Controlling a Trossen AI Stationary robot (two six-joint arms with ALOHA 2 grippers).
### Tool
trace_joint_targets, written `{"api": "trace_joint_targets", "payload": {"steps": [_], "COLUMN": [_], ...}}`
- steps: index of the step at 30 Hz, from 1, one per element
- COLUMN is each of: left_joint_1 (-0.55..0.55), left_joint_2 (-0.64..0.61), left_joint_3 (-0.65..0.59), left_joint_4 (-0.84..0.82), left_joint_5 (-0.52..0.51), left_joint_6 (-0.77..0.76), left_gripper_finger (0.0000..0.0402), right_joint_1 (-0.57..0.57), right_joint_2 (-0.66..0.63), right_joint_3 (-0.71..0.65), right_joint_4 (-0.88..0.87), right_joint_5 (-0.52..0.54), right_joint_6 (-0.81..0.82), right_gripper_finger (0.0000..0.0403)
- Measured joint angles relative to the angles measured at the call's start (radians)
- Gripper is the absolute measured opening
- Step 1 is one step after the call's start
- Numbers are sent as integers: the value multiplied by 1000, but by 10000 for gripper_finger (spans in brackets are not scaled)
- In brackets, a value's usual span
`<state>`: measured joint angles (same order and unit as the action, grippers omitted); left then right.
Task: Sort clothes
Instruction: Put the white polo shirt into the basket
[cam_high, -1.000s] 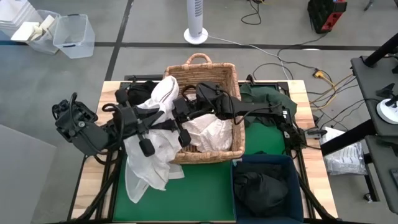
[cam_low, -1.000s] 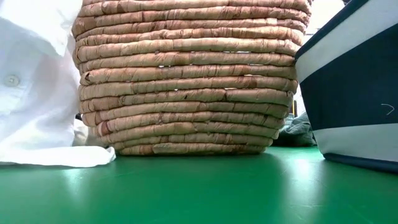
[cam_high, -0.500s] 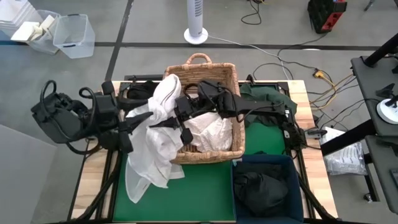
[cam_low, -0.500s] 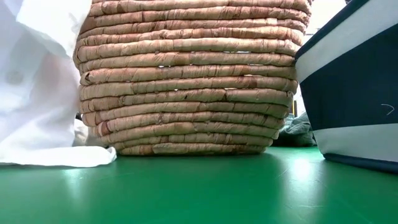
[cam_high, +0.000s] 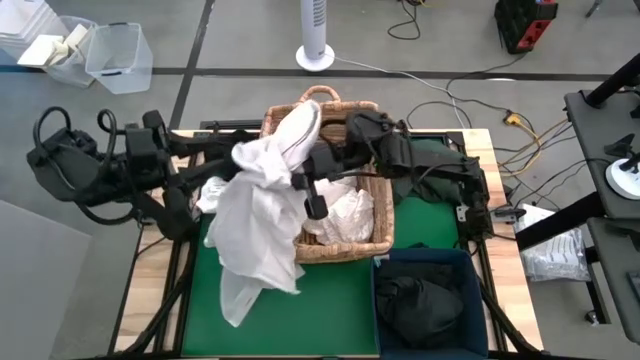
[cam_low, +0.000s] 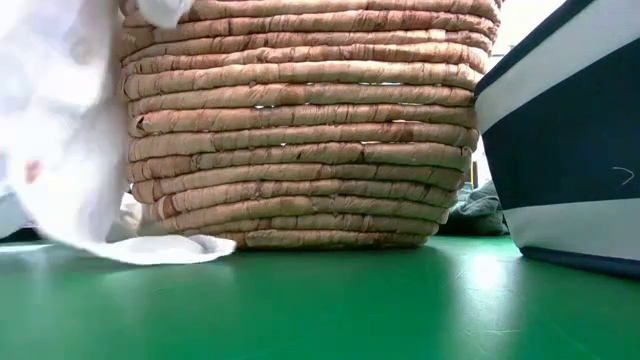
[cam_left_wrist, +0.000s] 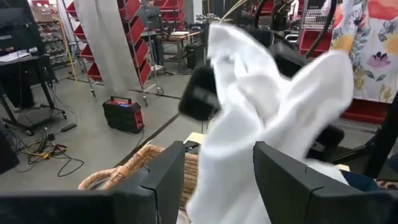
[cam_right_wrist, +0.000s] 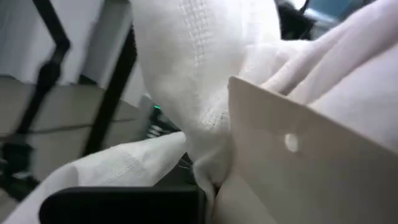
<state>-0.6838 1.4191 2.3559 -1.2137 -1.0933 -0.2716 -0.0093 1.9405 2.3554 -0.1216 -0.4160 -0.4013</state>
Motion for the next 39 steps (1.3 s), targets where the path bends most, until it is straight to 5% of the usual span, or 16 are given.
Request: {"api": "trace_joint_targets", "payload": {"steps": [8, 26, 39], "left_joint_1": [1, 0, 0], "left_joint_2": [-44, -27, -30], "left_joint_3": [0, -2, -2], "left_joint_4": [0, -53, -77], "left_joint_5": [-121, -125, -151], "left_joint_6": [1, 1, 1], "left_gripper_finger": [169, 169, 169], "right_joint_1": [-1, -64, -137], "right_joint_2": [-79, -122, -124], "right_joint_3": [2, 2, 1], "right_joint_4": [85, 486, 545], "right_joint_5": [186, 346, 566], "right_joint_6": [-166, -279, -593], "right_gripper_finger": [15, 15, 15]}}
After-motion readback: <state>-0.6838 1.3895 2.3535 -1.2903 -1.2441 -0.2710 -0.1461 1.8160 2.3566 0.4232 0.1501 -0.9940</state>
